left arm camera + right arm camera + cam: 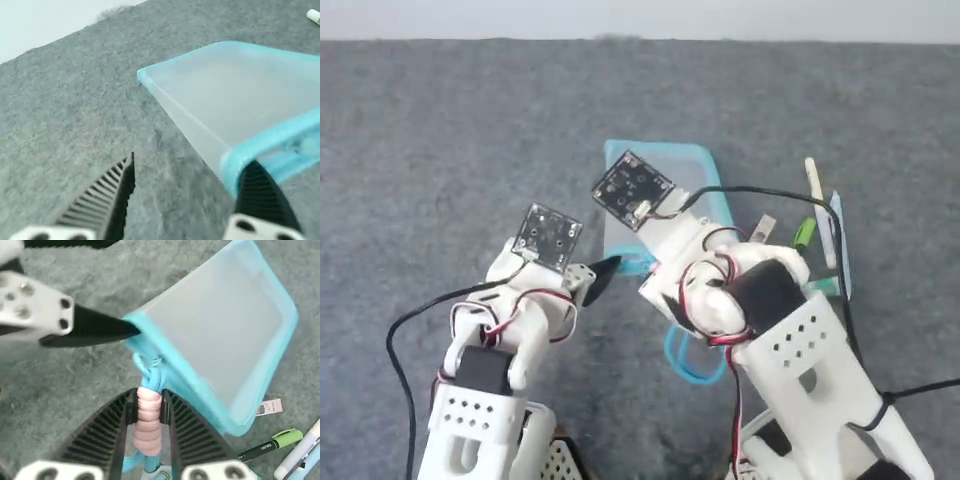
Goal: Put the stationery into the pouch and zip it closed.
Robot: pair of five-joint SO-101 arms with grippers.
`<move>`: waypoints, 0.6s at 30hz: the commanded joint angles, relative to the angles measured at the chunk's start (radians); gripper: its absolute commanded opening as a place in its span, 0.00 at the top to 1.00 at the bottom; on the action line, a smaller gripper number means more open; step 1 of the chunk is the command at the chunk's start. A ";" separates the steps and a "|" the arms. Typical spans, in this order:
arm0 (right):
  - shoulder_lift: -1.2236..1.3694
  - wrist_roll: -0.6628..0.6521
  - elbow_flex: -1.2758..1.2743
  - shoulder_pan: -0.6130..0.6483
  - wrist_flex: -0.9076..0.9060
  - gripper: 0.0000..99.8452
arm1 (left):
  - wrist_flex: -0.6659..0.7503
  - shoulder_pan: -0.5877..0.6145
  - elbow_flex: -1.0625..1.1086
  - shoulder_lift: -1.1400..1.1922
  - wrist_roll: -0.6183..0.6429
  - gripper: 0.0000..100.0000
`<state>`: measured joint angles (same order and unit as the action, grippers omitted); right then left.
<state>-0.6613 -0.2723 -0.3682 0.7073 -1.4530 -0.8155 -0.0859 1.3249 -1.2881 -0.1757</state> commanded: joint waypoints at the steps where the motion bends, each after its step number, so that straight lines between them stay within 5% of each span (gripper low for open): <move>1: -0.094 -0.038 0.066 0.087 -0.036 0.99 | 0.107 0.006 0.013 0.041 0.026 0.69; 11: -0.170 -0.066 0.064 0.151 -0.097 0.99 | 0.160 -0.034 0.031 0.044 0.117 0.70; 18: -0.171 -0.069 0.006 0.128 -0.074 0.99 | 0.212 -0.057 0.067 0.037 0.117 0.93</move>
<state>-0.7887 -0.3276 -0.3682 0.8393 -1.5451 -0.6421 -0.1442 1.4001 -1.2635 -0.0760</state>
